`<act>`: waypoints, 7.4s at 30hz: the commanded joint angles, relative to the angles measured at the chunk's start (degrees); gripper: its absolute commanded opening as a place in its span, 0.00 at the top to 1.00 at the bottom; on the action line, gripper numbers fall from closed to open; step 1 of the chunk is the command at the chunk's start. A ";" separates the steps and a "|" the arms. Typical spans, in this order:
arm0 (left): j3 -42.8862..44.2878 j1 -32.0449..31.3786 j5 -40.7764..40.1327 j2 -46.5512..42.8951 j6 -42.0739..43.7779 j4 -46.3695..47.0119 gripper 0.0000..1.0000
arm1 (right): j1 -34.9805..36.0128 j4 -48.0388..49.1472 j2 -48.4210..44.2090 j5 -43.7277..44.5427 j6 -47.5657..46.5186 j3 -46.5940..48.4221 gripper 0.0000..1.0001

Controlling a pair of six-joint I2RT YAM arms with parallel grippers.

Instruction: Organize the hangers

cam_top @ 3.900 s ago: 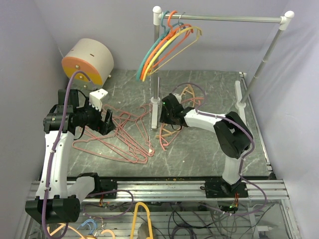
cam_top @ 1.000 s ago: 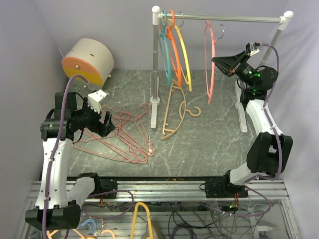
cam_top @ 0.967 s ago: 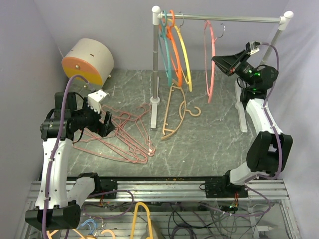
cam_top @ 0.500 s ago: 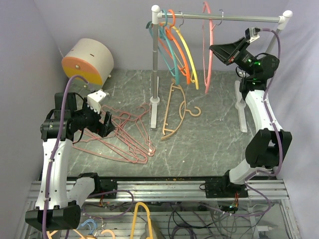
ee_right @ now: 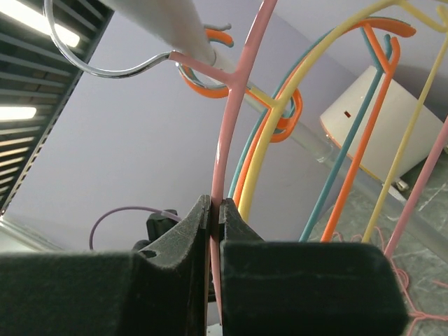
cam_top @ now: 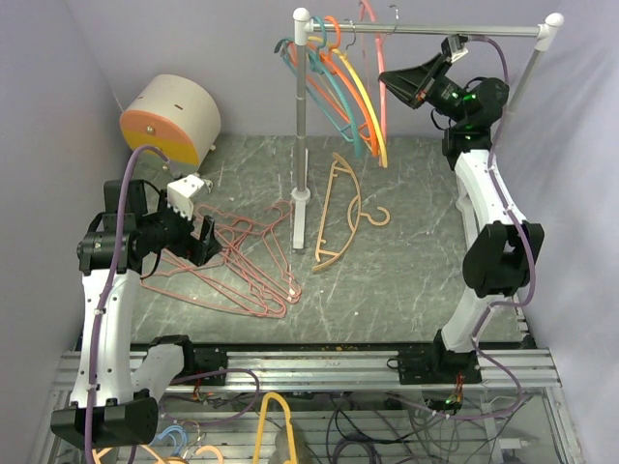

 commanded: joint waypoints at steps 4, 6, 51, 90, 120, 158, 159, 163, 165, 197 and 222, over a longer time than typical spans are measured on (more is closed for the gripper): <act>-0.31 1.72 0.35 -0.93 -0.11 1.50 0.01 | 3.02 -1.14 4.83 0.25 -0.86 6.18 1.00; -0.31 2.01 0.51 -1.02 0.02 1.47 0.01 | 3.83 -2.16 5.99 0.14 -1.41 7.50 1.00; 4.36 -29.47 -33.16 11.34 -2.85 5.36 0.01 | 5.93 -43.39 -41.06 39.67 -40.74 -33.95 0.17; 55.10 -56.11 -39.30 81.77 -19.39 17.86 0.01 | 6.41 -72.99 -66.44 69.77 -56.50 -21.41 0.12; 48.75 -53.74 -32.71 85.20 -25.15 18.77 0.49 | 6.89 -68.29 -67.59 67.86 -56.17 -30.06 0.12; 32.05 -42.40 12.59 60.22 -77.30 71.91 0.93 | 6.89 -32.60 -94.18 29.58 -36.74 -81.23 0.11; 31.42 -42.42 13.24 60.00 -78.99 74.11 0.93 | 6.90 -30.52 -92.98 28.79 -37.16 -81.83 0.10; 27.41 -42.45 15.27 59.28 -87.35 86.07 0.93 | 6.90 -20.06 -83.45 23.79 -36.53 -83.12 0.13; 26.32 -42.61 15.52 59.03 -90.58 89.59 0.93 | 6.90 -11.73 -79.35 22.41 -33.80 -84.97 0.14; 25.51 -46.47 16.35 60.24 -88.69 89.20 0.93 | 8.64 15.88 -50.95 21.86 -34.35 -78.63 0.43; 51.18 -53.16 -15.90 49.42 -31.00 29.33 0.19 | 10.74 -34.56 -59.11 21.57 -47.15 -61.78 1.00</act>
